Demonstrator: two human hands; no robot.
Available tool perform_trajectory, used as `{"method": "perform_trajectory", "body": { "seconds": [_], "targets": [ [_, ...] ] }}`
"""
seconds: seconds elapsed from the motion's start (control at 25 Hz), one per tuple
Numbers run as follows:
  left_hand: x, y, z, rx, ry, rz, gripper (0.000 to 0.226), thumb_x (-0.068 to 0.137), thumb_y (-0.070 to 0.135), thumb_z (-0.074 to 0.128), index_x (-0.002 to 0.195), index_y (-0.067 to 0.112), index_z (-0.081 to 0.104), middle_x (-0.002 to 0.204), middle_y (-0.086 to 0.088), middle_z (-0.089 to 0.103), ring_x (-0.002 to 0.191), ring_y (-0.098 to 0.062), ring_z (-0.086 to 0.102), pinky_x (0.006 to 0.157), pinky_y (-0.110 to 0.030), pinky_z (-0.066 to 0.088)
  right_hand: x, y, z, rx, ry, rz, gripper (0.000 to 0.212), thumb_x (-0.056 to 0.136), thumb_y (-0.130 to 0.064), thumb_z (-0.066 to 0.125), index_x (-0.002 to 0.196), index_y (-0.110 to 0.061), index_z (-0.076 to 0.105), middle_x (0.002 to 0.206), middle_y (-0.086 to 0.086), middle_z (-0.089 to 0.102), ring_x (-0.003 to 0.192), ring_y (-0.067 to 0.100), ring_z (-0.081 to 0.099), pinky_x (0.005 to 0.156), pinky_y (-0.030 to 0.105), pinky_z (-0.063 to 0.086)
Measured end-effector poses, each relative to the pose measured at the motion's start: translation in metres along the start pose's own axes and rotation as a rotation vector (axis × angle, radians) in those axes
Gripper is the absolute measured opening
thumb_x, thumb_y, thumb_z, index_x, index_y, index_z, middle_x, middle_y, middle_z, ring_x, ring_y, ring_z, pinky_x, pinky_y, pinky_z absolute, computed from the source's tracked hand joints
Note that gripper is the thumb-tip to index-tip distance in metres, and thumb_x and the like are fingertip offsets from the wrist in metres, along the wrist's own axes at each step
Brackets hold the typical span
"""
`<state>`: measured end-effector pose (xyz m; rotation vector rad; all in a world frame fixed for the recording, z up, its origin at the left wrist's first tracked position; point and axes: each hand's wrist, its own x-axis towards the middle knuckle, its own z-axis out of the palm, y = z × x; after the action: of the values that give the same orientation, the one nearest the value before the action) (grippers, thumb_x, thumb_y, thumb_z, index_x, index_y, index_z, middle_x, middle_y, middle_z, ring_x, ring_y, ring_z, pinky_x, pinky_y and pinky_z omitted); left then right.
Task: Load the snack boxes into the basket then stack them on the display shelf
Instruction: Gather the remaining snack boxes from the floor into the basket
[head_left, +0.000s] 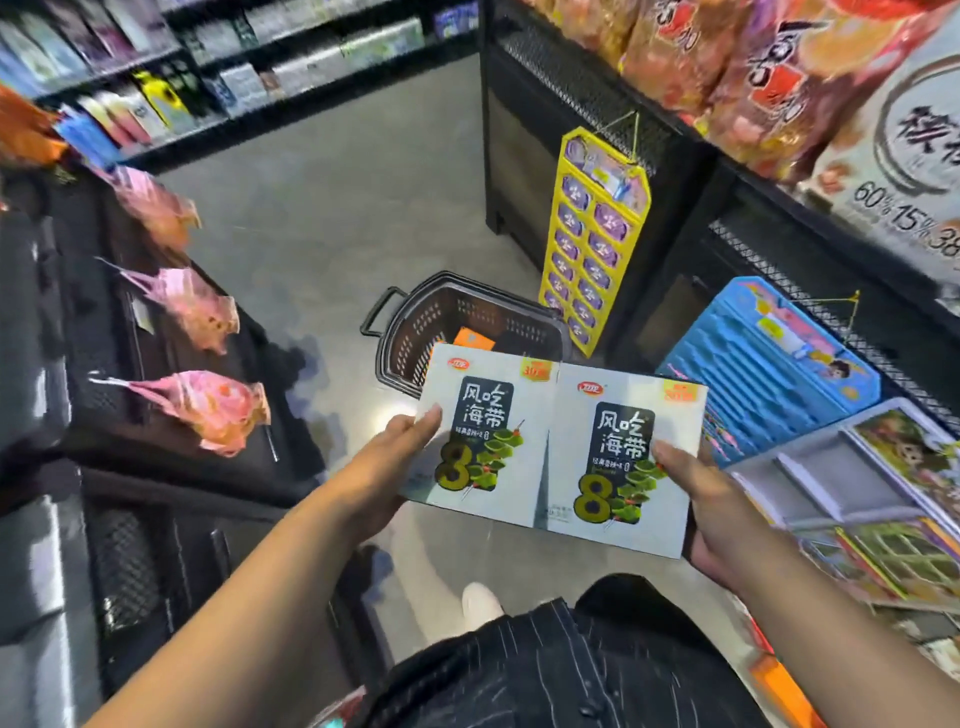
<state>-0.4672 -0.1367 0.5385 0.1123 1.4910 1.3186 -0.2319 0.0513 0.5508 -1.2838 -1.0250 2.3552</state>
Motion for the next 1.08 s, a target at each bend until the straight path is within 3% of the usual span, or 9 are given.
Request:
{"method": "perform_trajectory", "body": {
  "seconds": [0.04, 0.12, 0.2, 0.36, 0.64, 0.8, 0.88, 0.96, 1.08],
  "targets": [
    [0.009, 0.009, -0.008, 0.009, -0.005, -0.026, 0.098, 0.066, 0.065, 0.078, 0.135, 0.003, 0.046, 0.124, -0.020, 0.066, 0.110, -0.038, 0.065, 0.098, -0.057, 0.049, 0.010, -0.003, 0.006, 0.001, 0.020, -0.001, 0.064, 0.069, -0.023, 0.069, 0.131, -0.016, 0.054, 0.112, 0.013, 0.071, 0.095, 0.030, 0.071, 0.067, 0.042, 0.060],
    [0.026, 0.022, -0.018, 0.013, -0.008, -0.022, 0.085, 0.072, 0.057, 0.075, 0.131, 0.002, 0.049, 0.118, -0.021, 0.068, 0.107, -0.043, 0.065, 0.097, -0.064, 0.047, 0.030, -0.009, 0.016, -0.017, 0.017, 0.022, 0.063, 0.068, -0.012, 0.067, 0.130, -0.011, 0.055, 0.109, 0.014, 0.072, 0.091, 0.029, 0.072, 0.067, 0.041, 0.060],
    [0.049, 0.031, -0.027, 0.016, -0.026, -0.055, 0.072, 0.077, 0.043, 0.072, 0.131, 0.002, 0.049, 0.118, -0.022, 0.068, 0.106, -0.043, 0.066, 0.096, -0.062, 0.048, 0.053, -0.016, 0.025, -0.036, -0.004, 0.078, 0.063, 0.067, -0.007, 0.070, 0.128, -0.012, 0.058, 0.110, 0.015, 0.072, 0.094, 0.030, 0.071, 0.068, 0.041, 0.060],
    [0.103, 0.060, -0.040, -0.008, -0.057, -0.085, 0.055, 0.078, 0.027, 0.069, 0.129, 0.012, 0.055, 0.122, -0.015, 0.068, 0.109, -0.035, 0.066, 0.098, -0.052, 0.049, 0.118, -0.040, 0.045, -0.072, 0.032, 0.157, 0.043, 0.068, -0.023, 0.072, 0.109, -0.012, 0.067, 0.100, 0.014, 0.075, 0.087, 0.029, 0.073, 0.076, 0.043, 0.056],
    [0.209, 0.116, -0.063, 0.087, -0.001, -0.166, 0.091, 0.058, 0.059, 0.086, 0.133, 0.022, 0.053, 0.126, -0.007, 0.067, 0.118, -0.031, 0.062, 0.104, -0.056, 0.043, 0.268, -0.108, 0.067, -0.216, 0.006, 0.182, 0.053, 0.063, -0.018, 0.073, 0.113, -0.022, 0.057, 0.094, 0.002, 0.076, 0.084, 0.021, 0.072, 0.087, 0.046, 0.053],
    [0.268, 0.132, -0.077, 0.099, 0.055, -0.170, 0.065, 0.078, 0.034, 0.081, 0.133, 0.019, 0.051, 0.124, -0.004, 0.068, 0.115, -0.027, 0.064, 0.091, -0.041, 0.052, 0.339, -0.126, 0.065, -0.488, -0.040, 0.187, 0.060, 0.078, -0.005, 0.076, 0.129, -0.016, 0.045, 0.107, 0.006, 0.071, 0.084, 0.014, 0.068, 0.068, 0.026, 0.053],
    [0.300, 0.132, -0.090, 0.103, 0.086, -0.200, 0.066, 0.077, 0.028, 0.082, 0.133, 0.013, 0.050, 0.124, -0.007, 0.068, 0.114, -0.028, 0.065, 0.087, -0.040, 0.055, 0.374, -0.124, 0.066, -0.728, -0.041, 0.112, 0.063, 0.078, -0.010, 0.080, 0.128, -0.015, 0.042, 0.109, 0.002, 0.067, 0.084, 0.006, 0.062, 0.068, 0.017, 0.047],
    [0.334, 0.128, -0.103, 0.128, 0.090, -0.231, 0.075, 0.071, 0.030, 0.085, 0.133, 0.010, 0.048, 0.125, -0.008, 0.067, 0.112, -0.029, 0.066, 0.086, -0.044, 0.057, 0.411, -0.115, 0.069, -0.821, -0.051, 0.071, 0.076, 0.076, -0.011, 0.082, 0.133, -0.026, 0.034, 0.103, -0.011, 0.062, 0.083, -0.005, 0.056, 0.070, 0.011, 0.043],
    [0.394, 0.109, -0.122, 0.141, 0.101, -0.276, 0.073, 0.071, 0.017, 0.086, 0.132, 0.008, 0.047, 0.122, -0.009, 0.068, 0.108, -0.029, 0.068, 0.085, -0.048, 0.058, 0.477, -0.082, 0.067, -0.933, 0.033, 0.048, 0.080, 0.070, -0.026, 0.087, 0.134, -0.030, 0.040, 0.106, -0.006, 0.064, 0.095, 0.011, 0.063, 0.090, 0.032, 0.051]
  ]
}}
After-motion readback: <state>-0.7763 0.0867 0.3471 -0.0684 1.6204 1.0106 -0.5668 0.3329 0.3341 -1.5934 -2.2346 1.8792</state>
